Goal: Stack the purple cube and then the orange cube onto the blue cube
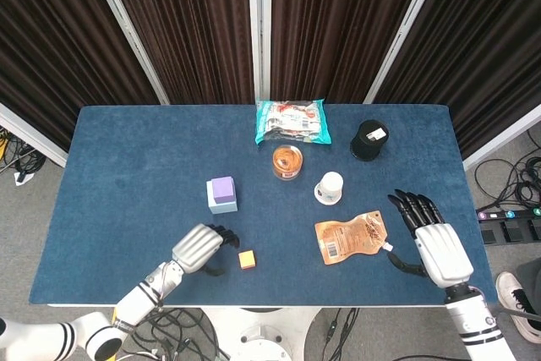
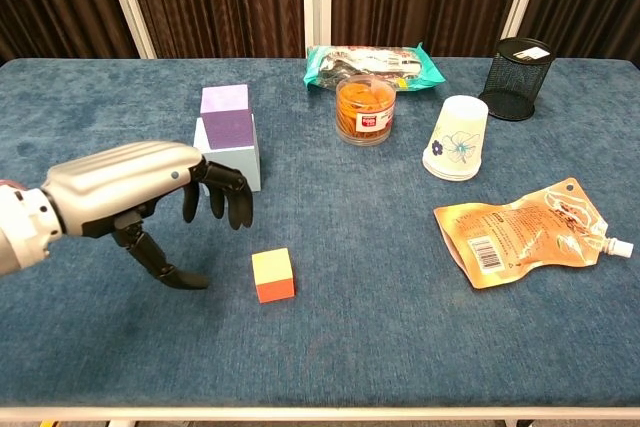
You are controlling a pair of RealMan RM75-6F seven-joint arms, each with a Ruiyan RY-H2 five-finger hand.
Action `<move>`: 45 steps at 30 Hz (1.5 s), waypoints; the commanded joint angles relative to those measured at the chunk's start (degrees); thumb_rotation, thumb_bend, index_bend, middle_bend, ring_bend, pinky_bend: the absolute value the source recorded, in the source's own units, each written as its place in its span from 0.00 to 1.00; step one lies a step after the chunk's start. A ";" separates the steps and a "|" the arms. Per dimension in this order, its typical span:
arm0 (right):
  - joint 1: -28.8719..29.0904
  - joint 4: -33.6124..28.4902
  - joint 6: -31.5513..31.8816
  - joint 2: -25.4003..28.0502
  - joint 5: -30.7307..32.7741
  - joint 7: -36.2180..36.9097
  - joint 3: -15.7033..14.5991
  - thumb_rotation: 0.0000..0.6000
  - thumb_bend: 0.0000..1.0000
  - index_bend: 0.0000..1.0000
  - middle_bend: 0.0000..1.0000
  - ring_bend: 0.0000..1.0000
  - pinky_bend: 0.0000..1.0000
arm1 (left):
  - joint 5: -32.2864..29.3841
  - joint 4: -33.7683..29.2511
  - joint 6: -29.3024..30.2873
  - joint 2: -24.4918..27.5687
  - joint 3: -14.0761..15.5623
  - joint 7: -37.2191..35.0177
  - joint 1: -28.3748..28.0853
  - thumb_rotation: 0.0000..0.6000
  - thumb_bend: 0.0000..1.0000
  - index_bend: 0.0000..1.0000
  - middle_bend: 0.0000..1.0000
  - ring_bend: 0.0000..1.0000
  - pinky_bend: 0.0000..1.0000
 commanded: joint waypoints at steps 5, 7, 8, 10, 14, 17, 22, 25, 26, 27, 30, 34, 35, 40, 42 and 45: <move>-0.24 0.14 0.77 0.75 -0.14 1.77 0.43 1.00 0.13 0.00 0.03 0.00 0.00 | -7.06 -1.84 -2.16 -3.72 -2.95 3.27 0.32 1.00 0.15 0.44 0.52 0.43 0.51; -0.30 0.17 0.93 0.94 -0.13 2.20 0.53 1.00 0.13 0.00 0.03 0.00 0.00 | -7.02 -1.66 -2.69 -4.00 -3.11 2.99 -0.08 1.00 0.14 0.43 0.52 0.43 0.51; -0.34 0.22 1.01 1.04 -0.09 2.49 0.58 1.00 0.13 0.00 0.03 0.00 0.00 | -6.51 -1.32 -2.91 -4.14 -3.05 2.49 -0.36 1.00 0.13 0.43 0.52 0.43 0.51; -0.38 0.31 1.11 1.15 0.01 2.85 0.67 1.00 0.13 0.00 0.03 0.00 0.00 | -5.36 -0.50 -3.08 -4.36 -2.83 1.24 -0.76 1.00 0.13 0.43 0.52 0.43 0.51; -0.47 0.56 1.25 1.26 0.15 3.32 0.76 1.00 0.13 0.00 0.03 0.00 0.00 | -2.43 2.53 -2.58 -5.24 -2.30 -2.15 -1.45 1.00 0.13 0.43 0.52 0.43 0.51; -0.42 0.66 1.14 1.17 0.44 3.18 0.86 1.00 0.13 0.00 0.03 0.00 0.00 | -0.11 4.75 -2.08 -5.76 -1.90 -4.85 -2.12 1.00 0.13 0.43 0.52 0.43 0.51; -0.37 0.72 1.05 0.96 0.92 2.76 1.03 1.00 0.13 0.00 0.03 0.00 0.00 | 6.16 9.78 0.70 -6.65 -0.33 -9.15 -3.52 1.00 0.13 0.43 0.52 0.43 0.50; -0.37 0.73 1.08 0.95 1.10 2.86 1.14 1.00 0.13 0.00 0.03 0.00 0.00 | 9.65 13.11 2.58 -7.01 1.08 -11.98 -4.28 1.00 0.13 0.43 0.52 0.43 0.50; -0.35 0.69 1.08 1.00 1.19 2.97 1.22 1.00 0.13 0.00 0.03 0.00 0.00 | 10.54 14.22 3.30 -7.23 1.52 -13.00 -4.39 1.00 0.13 0.43 0.52 0.43 0.50; -0.35 0.68 1.10 1.05 1.25 3.03 1.27 1.00 0.13 0.00 0.03 0.00 0.00 | 11.13 15.07 3.88 -7.43 1.81 -13.64 -4.45 1.00 0.13 0.43 0.53 0.43 0.50; -0.36 0.61 1.17 1.17 1.33 3.28 1.38 1.00 0.13 0.00 0.03 0.00 0.00 | 13.51 18.60 5.96 -8.46 2.72 -14.90 -4.83 1.00 0.14 0.43 0.53 0.43 0.50; -0.31 0.55 1.13 1.25 1.29 3.36 1.44 1.00 0.13 0.00 0.03 0.00 0.00 | 17.00 24.52 7.61 -10.07 4.02 -16.27 -6.43 1.00 0.14 0.43 0.53 0.43 0.50; -0.29 0.57 1.05 1.23 1.30 3.34 1.42 1.00 0.13 0.00 0.03 0.00 0.00 | 17.95 26.12 7.78 -10.34 4.38 -16.80 -7.19 1.00 0.14 0.43 0.53 0.43 0.50; -0.04 0.73 0.64 1.01 2.09 3.05 1.67 1.00 0.13 0.00 0.03 0.00 0.00 | 22.24 30.87 9.37 -10.04 6.30 -18.18 -10.26 1.00 0.15 0.43 0.53 0.43 0.50; 0.04 0.77 0.48 0.95 2.41 2.91 1.75 1.00 0.13 0.00 0.03 0.00 0.00 | 23.47 31.99 10.08 -9.81 6.90 -18.29 -11.13 1.00 0.15 0.43 0.54 0.43 0.50; 0.12 0.74 0.45 0.88 2.65 2.72 1.88 1.00 0.13 0.00 0.03 0.00 0.00 | 24.97 33.54 11.38 -9.79 7.55 -18.28 -12.25 1.00 0.15 0.43 0.54 0.43 0.50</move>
